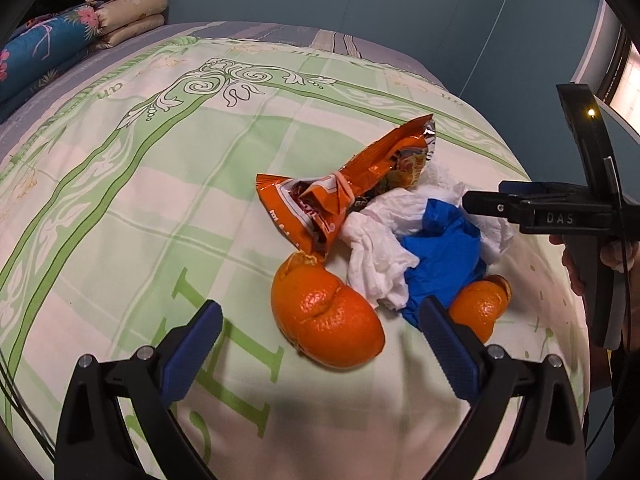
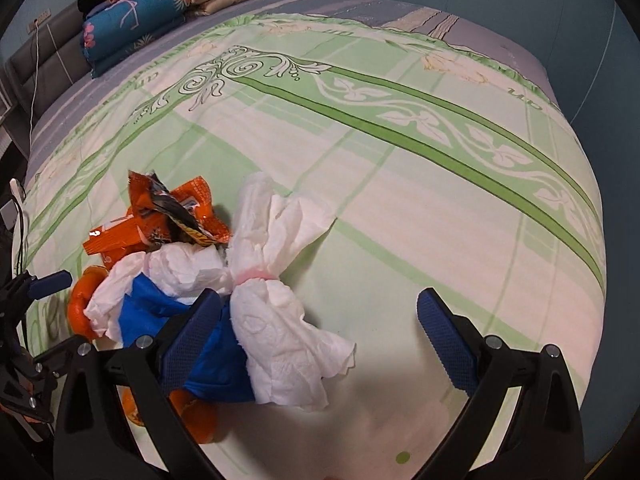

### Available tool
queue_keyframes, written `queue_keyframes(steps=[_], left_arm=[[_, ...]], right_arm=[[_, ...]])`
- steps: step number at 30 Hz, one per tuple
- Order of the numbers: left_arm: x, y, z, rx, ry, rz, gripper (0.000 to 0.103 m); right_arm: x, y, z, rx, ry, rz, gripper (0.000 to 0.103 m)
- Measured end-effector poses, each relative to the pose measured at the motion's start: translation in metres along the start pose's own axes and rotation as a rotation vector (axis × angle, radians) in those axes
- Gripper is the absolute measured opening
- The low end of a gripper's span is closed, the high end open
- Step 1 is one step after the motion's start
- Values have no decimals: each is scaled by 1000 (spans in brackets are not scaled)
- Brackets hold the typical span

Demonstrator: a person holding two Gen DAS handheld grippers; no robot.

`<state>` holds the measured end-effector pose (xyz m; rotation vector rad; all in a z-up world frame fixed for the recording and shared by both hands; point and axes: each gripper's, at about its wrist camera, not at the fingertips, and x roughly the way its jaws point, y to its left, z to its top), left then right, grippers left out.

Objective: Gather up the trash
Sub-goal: 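Grasp the orange peel with the left tool while the right tool grasps a white tissue, then lift and carry the orange peel and white tissue over the yellow-rimmed bin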

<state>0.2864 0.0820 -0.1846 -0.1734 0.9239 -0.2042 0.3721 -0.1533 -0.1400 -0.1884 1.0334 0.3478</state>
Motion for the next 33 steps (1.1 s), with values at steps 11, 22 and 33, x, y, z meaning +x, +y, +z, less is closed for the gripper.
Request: queue_keyframes(steps=[11,22,33], left_arm=[[14,2,-2,27,35,-14,66],[17,2,-2,34,42,6,45],[8,7,-1,7,48,-10,40]], right_arm=[[9,2,2,-38,32,12,75],[12,4,-1,-21,55,77,25],[1,8,-5,4,40,121,14]])
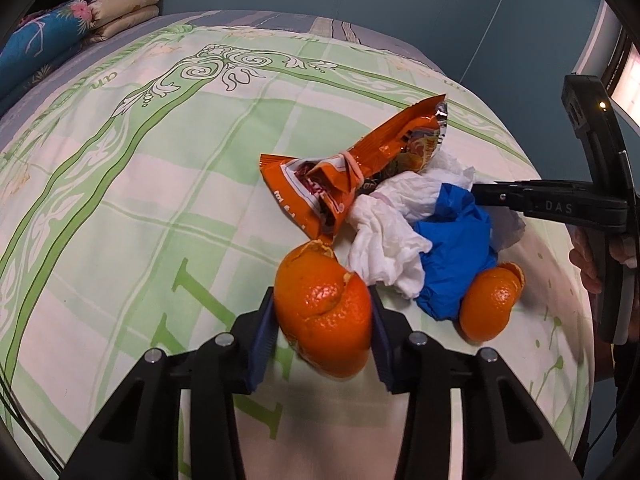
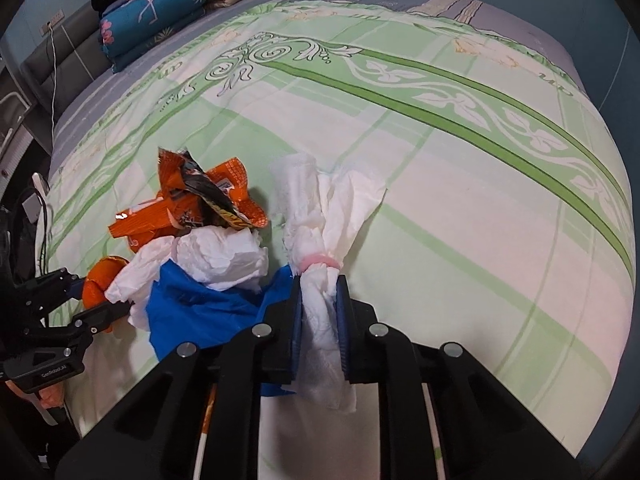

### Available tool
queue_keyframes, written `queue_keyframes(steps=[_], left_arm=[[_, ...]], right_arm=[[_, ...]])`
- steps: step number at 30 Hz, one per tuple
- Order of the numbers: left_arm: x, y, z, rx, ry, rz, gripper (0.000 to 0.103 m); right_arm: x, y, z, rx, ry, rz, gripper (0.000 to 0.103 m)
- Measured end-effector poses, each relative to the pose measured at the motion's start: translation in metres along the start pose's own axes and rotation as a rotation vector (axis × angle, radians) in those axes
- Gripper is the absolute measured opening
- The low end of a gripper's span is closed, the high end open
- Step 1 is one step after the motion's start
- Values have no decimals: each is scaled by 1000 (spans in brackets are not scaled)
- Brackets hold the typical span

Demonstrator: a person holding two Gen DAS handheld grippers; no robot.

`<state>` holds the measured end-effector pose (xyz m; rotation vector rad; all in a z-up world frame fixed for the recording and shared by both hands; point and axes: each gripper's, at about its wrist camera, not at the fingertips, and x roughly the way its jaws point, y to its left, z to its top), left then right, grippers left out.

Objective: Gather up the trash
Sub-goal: 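Lift and carry the orange peel and white tissue over the yellow-rimmed bin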

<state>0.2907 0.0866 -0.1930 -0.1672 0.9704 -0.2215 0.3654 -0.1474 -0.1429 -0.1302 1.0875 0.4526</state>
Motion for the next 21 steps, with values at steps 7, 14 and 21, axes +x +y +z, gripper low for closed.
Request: queue_keyframes(steps=[7,14,21], left_arm=[[-15,4,-4,-26,-11,-8,39],[-36,8,-11,-34,-39,3,38],[-57,16,-22,-42,-48,21,38]], right_arm=[[-21,-2,-7,29,-36,4,13],[-34,-1,-20,56,-39,21,13],[-61,5,-32,58,-82,31,13]])
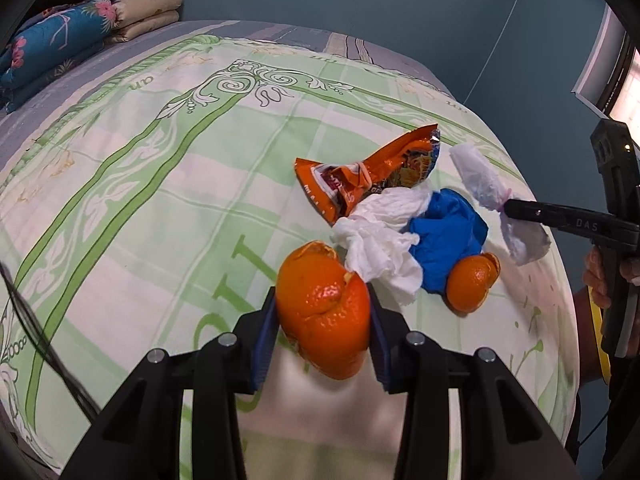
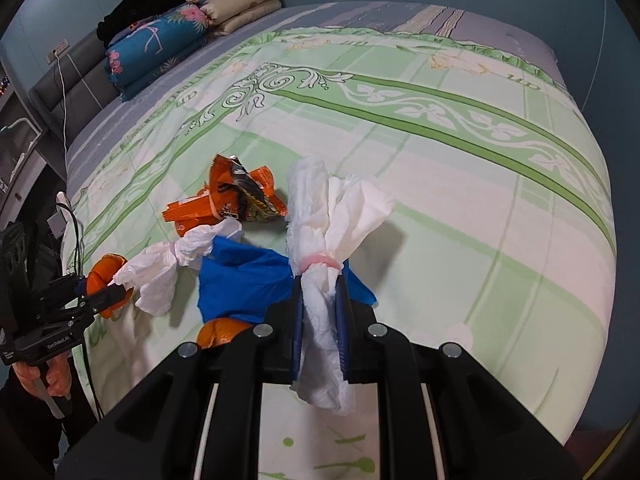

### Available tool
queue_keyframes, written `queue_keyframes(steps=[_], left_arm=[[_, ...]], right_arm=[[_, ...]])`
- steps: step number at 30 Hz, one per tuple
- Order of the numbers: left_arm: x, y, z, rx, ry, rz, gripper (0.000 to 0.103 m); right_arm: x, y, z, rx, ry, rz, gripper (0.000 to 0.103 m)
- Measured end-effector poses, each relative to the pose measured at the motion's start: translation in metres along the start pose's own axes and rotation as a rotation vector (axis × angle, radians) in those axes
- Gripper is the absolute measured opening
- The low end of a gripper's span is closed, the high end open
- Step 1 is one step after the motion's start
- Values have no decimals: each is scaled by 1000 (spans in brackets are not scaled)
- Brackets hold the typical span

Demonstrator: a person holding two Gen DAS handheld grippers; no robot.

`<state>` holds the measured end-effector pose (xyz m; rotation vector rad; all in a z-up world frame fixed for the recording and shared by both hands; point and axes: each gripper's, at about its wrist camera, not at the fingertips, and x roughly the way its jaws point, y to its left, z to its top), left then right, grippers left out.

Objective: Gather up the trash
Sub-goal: 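Lift and carry the orange peel and white tissue over the yellow-rimmed bin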

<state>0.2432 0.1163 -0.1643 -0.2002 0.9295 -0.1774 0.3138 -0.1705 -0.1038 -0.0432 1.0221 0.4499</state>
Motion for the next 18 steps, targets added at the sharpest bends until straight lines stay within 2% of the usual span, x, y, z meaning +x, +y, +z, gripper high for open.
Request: queue_keyframes(steps=[6,14,18], left_arm=[[-11,14,-19,-18,27,28,38],[-20,33,-51,-57,104,59,38],[-30,33,-62,-43,115,77,40]], right_arm=[[-21,5,-11,-4,-23,9,13],[-41,11,-25,-13,-43,17,13],[-52,15,-30,-22,-57,23,13]])
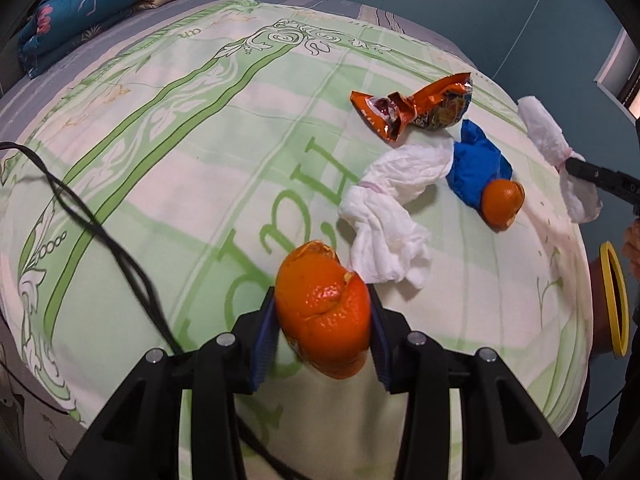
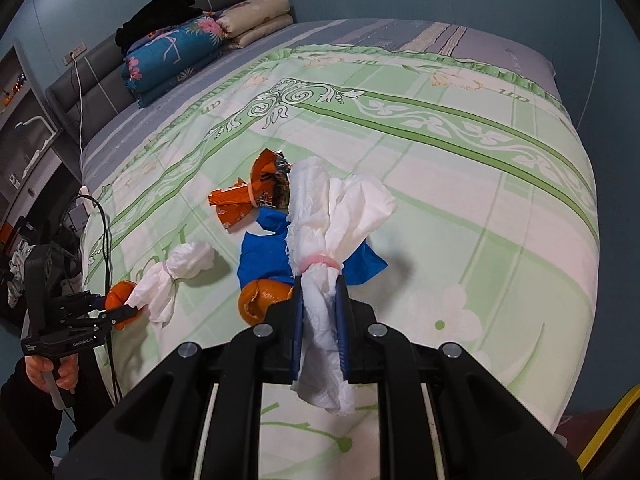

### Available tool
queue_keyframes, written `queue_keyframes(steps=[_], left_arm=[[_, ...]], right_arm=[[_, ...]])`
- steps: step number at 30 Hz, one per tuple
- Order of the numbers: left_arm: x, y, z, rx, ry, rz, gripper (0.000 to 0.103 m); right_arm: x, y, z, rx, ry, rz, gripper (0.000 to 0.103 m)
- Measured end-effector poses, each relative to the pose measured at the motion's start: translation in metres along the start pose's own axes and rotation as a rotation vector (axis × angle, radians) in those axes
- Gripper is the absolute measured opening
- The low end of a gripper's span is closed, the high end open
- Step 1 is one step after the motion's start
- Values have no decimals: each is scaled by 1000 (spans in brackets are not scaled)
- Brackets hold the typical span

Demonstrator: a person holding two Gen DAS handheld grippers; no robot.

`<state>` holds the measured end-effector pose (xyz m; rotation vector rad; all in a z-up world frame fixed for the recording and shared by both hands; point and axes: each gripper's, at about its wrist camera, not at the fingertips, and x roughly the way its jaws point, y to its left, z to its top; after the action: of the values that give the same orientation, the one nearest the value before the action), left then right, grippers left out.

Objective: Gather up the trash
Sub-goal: 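Lift and carry the orange peel and white tissue over the yellow-rimmed bin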

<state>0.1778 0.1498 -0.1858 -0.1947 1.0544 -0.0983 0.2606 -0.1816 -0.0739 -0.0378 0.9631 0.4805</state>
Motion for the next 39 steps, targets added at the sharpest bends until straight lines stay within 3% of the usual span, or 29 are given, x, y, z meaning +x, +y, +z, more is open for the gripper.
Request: queue_keyframes(steps=[11,21,29,34,39], left_arm=[[-13,1,-22,31,45,34,42],[-40,12,-31,22,19,55,40],[-110,-15,-6,43,-156,29,40],[-152,-69,16,114,-276,9,40],[-176,-142,36,213,-355,-67,40]], right_arm=[[-28,12,-6,-21,-43,16,13],[-55,12,-13,-28,-90,19,13],[-107,-6,-25,5,-186,49,13],[-158,-28,-42,46,-284,33,13],[-206,-54,-64,89,-374,-25,13]])
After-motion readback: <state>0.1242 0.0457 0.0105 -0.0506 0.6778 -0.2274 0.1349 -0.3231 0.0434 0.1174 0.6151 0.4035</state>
